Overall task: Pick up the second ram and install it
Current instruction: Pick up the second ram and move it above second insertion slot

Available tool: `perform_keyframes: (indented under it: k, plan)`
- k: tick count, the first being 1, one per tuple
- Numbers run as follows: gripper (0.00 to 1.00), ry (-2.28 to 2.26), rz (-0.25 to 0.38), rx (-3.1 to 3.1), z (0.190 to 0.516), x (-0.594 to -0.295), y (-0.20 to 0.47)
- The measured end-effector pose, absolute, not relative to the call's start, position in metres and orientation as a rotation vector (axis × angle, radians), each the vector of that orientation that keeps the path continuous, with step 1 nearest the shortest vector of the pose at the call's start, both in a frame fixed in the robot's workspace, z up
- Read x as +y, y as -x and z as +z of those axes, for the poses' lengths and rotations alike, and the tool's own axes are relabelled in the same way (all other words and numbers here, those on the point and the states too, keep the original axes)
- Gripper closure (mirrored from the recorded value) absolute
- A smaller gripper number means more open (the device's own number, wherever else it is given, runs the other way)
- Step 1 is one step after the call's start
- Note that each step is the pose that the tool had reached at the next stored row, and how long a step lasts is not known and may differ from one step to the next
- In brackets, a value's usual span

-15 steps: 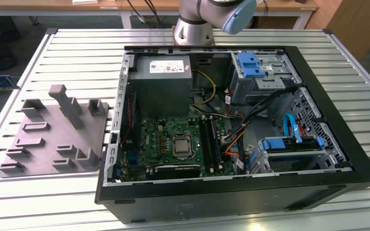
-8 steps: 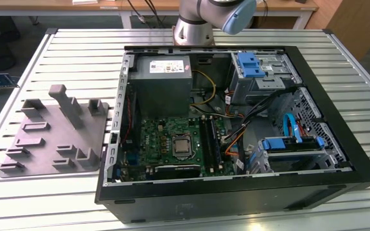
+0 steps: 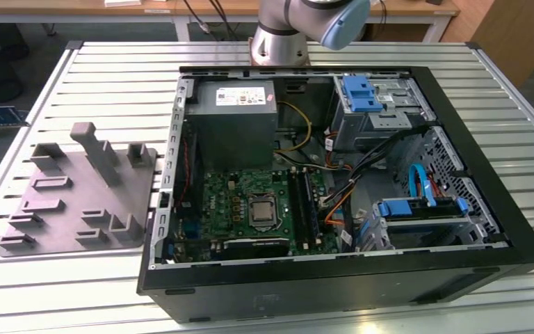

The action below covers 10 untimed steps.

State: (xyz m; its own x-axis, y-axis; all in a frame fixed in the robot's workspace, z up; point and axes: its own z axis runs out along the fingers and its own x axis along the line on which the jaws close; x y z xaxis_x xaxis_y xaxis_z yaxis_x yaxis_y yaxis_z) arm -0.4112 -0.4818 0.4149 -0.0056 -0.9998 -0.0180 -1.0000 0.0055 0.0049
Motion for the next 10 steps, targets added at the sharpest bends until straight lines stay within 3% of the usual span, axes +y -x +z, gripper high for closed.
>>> perform_keyframes:
  k: [10]
  plan:
    - [0.86, 2.209, 0.027, 2.222, 0.412, -0.481, 0.380]
